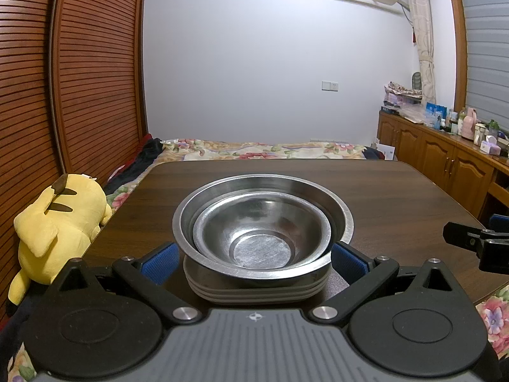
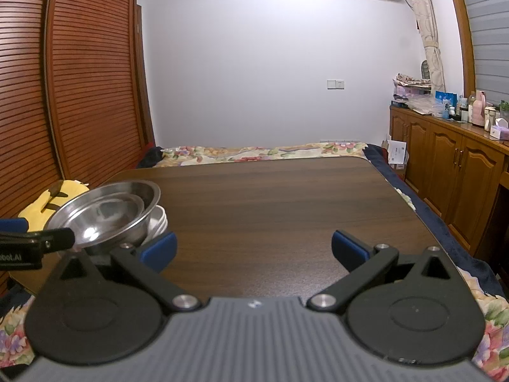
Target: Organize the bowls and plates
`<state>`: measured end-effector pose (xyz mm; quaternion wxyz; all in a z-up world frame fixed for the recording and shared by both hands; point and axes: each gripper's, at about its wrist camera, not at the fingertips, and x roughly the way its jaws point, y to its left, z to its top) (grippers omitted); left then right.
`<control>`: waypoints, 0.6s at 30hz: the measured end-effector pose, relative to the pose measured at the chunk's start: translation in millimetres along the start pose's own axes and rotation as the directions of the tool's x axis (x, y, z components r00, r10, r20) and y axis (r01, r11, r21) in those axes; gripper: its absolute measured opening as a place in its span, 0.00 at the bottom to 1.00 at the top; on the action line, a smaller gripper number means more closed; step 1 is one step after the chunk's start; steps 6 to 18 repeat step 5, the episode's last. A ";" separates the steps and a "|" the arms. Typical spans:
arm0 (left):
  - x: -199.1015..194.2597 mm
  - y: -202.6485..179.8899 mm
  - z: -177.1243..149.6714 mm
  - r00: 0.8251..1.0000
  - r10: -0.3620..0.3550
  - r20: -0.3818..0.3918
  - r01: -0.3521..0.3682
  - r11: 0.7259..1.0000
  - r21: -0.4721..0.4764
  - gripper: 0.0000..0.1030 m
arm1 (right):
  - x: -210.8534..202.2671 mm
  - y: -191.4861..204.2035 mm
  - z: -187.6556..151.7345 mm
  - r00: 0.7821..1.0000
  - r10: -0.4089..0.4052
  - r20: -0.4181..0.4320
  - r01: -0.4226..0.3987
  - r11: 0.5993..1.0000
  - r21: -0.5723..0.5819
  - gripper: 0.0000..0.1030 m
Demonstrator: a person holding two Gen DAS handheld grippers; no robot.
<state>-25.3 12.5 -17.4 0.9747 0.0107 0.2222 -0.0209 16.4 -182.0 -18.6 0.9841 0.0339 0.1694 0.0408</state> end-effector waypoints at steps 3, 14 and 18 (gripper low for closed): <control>0.0 0.0 0.0 1.000 0.000 0.001 0.000 1.000 0.000 1.00 | 0.0 0.1 -0.1 1.000 0.000 -0.001 0.000 1.000 0.001 1.00; 0.0 0.0 -0.1 1.000 0.000 0.000 0.000 1.000 0.001 1.00 | -0.4 0.7 -0.2 1.000 -0.001 -0.001 0.001 1.000 0.002 1.00; 0.0 0.0 -0.1 1.000 0.000 0.000 0.000 1.000 0.001 1.00 | -0.4 0.7 -0.2 1.000 -0.001 -0.001 0.001 1.000 0.002 1.00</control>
